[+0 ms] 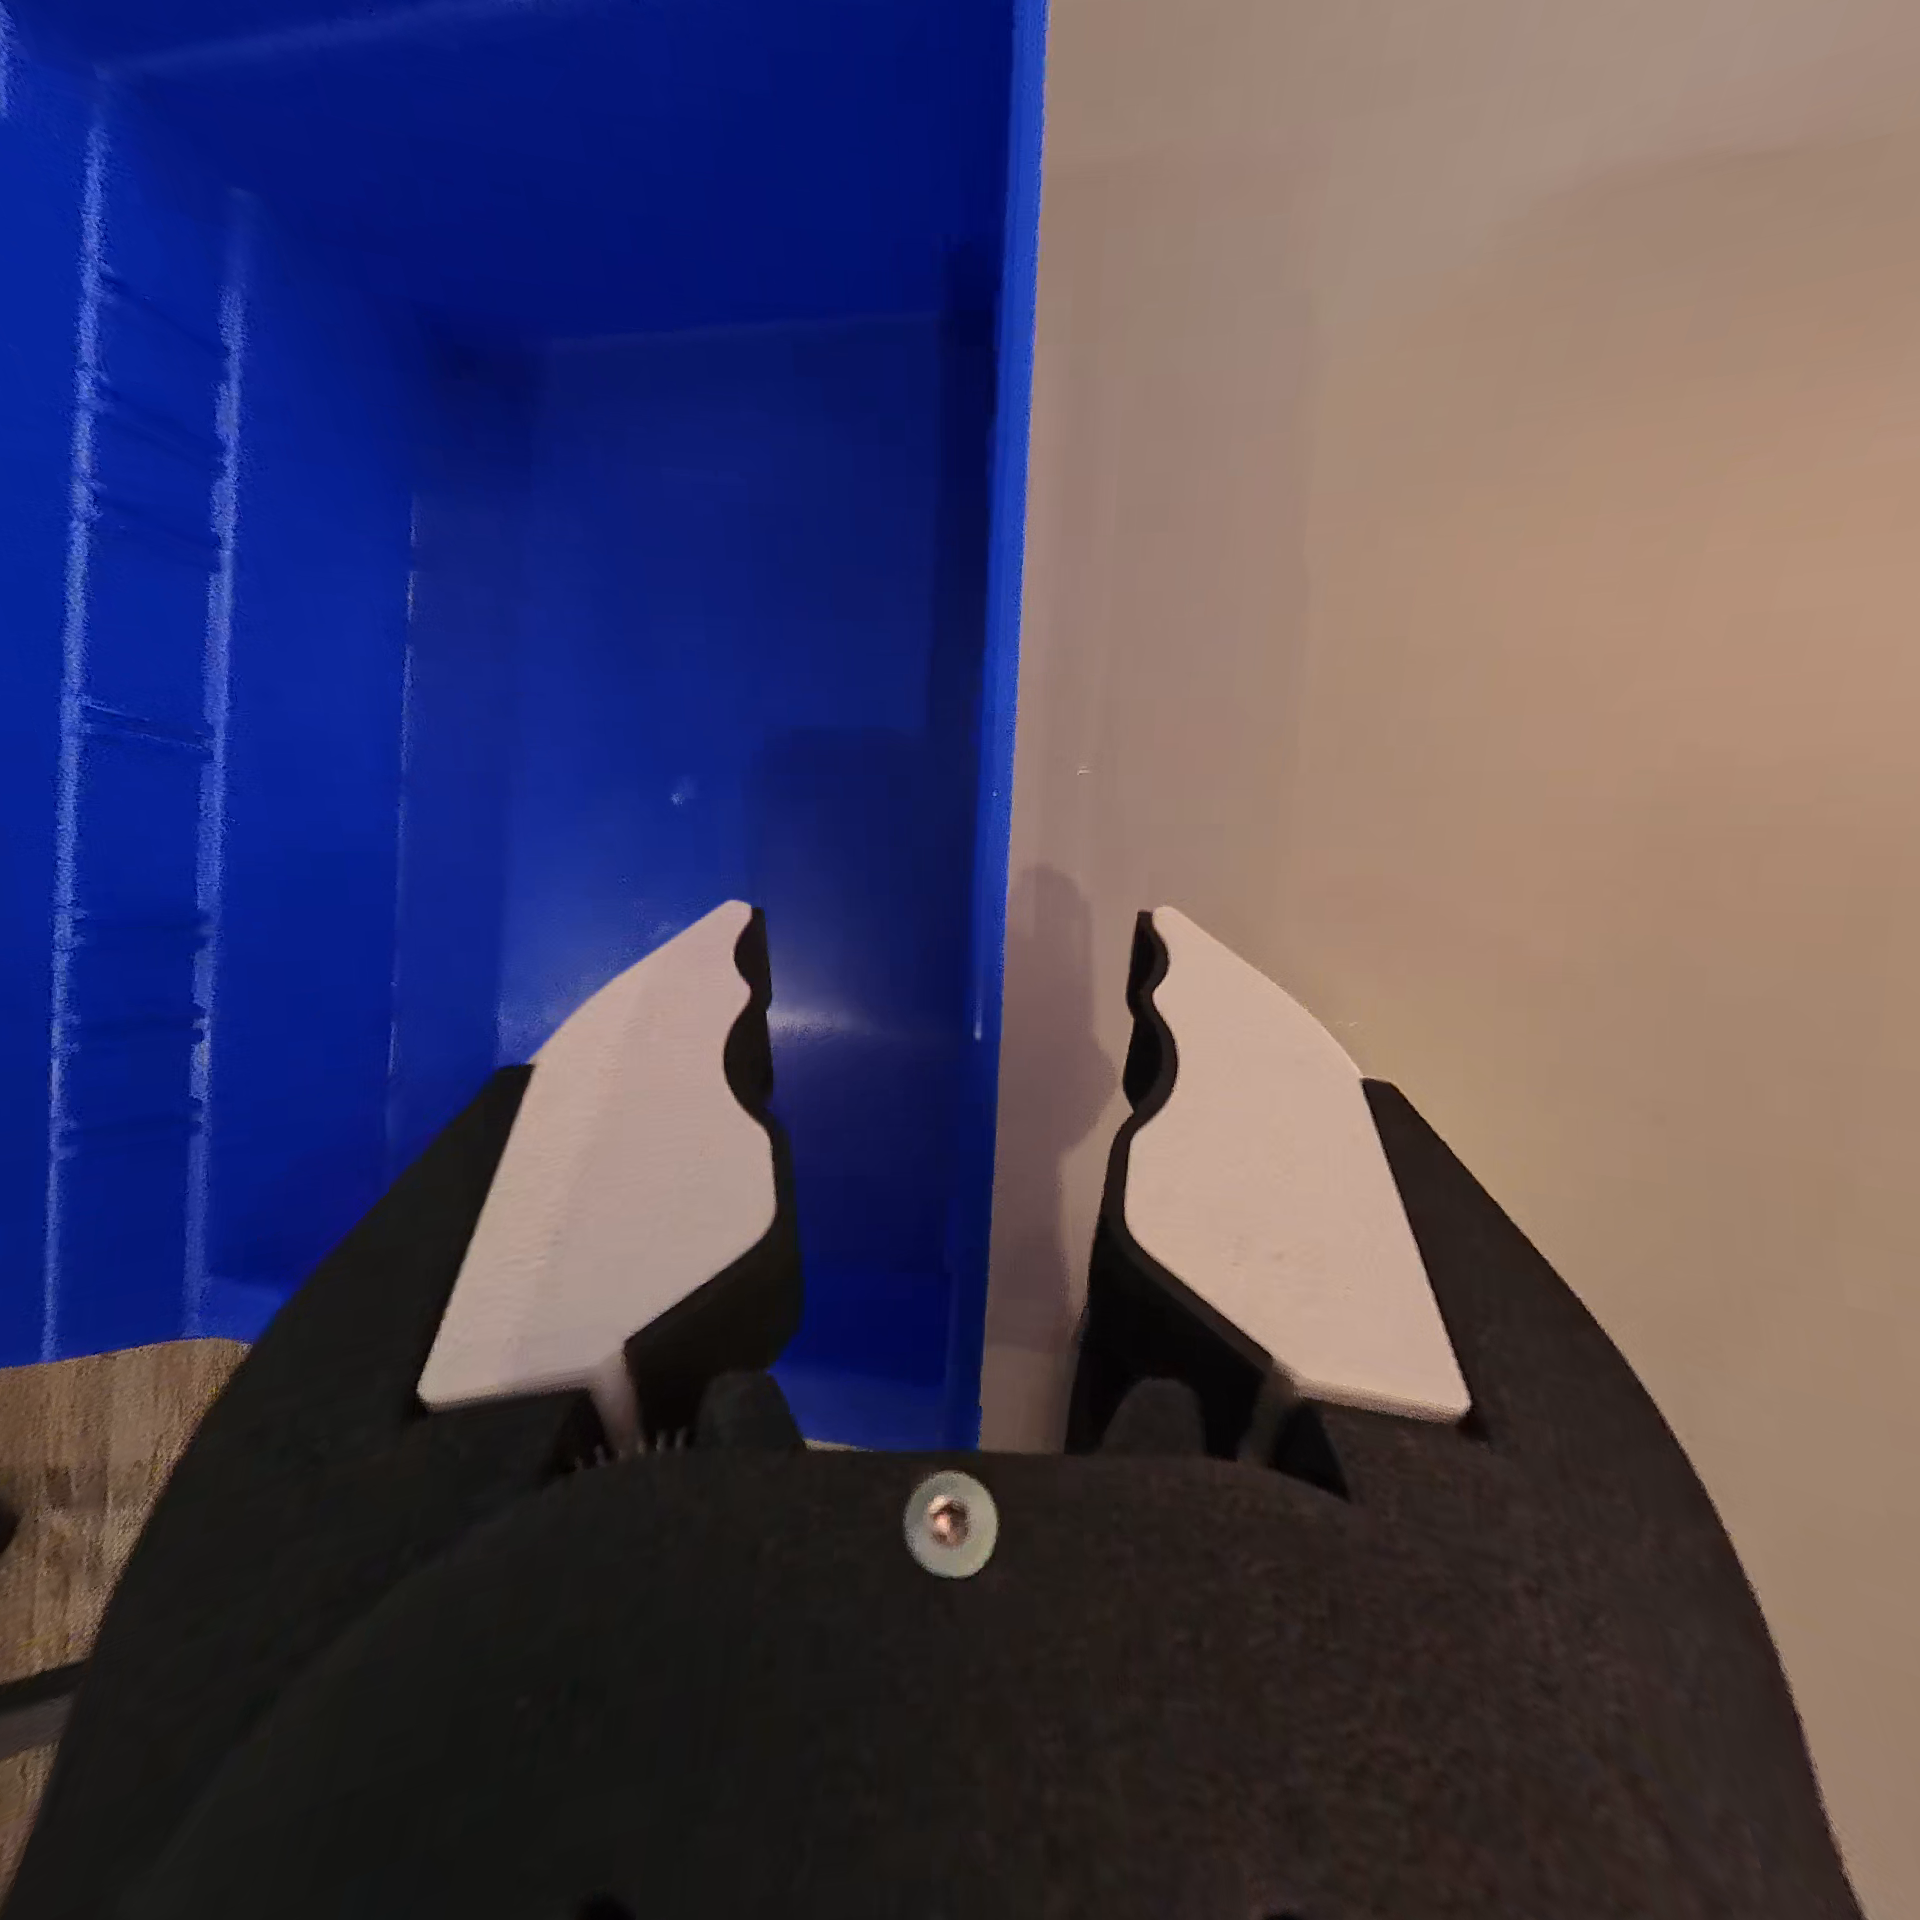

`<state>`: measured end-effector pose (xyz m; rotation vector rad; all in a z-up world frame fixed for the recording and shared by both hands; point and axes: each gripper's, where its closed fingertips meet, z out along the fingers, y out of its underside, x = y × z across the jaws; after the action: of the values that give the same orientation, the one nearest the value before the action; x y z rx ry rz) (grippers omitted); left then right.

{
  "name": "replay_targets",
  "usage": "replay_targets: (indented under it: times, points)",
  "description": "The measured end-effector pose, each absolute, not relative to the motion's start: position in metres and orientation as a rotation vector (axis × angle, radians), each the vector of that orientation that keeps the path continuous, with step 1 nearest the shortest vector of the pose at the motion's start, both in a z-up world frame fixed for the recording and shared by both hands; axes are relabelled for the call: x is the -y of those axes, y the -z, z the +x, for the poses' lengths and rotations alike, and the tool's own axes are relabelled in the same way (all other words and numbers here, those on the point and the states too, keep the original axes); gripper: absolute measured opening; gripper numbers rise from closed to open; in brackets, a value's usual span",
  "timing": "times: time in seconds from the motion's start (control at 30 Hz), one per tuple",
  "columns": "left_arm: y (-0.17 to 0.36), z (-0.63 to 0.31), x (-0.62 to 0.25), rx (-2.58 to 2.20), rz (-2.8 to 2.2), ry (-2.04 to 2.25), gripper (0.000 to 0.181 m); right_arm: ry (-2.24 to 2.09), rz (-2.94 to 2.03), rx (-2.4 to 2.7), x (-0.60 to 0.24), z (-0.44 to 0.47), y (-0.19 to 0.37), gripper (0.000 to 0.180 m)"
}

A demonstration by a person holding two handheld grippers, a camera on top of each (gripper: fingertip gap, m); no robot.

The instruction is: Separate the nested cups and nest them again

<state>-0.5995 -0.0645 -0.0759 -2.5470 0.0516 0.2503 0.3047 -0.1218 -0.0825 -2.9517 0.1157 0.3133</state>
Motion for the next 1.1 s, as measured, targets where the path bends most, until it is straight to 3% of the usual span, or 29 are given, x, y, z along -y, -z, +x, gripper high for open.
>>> replay_targets:
  times: [0.07, 0.2, 1.1]
  points:
    - [0.085, -0.603, 0.066, -0.042, -2.593, -0.263, 0.057, -0.312, -2.952, -0.108, 0.122, 0.305, 0.083, 0.006]
    - [0.089, -0.600, 0.068, -0.051, -2.644, -0.249, 0.007, -0.318, -2.947, -0.099, 0.122, 0.305, 0.082, 0.006]
    - [0.092, -0.521, 0.057, -0.312, -2.727, -0.340, 0.008, -0.333, -2.935, -0.098, 0.122, 0.304, 0.083, 0.006]
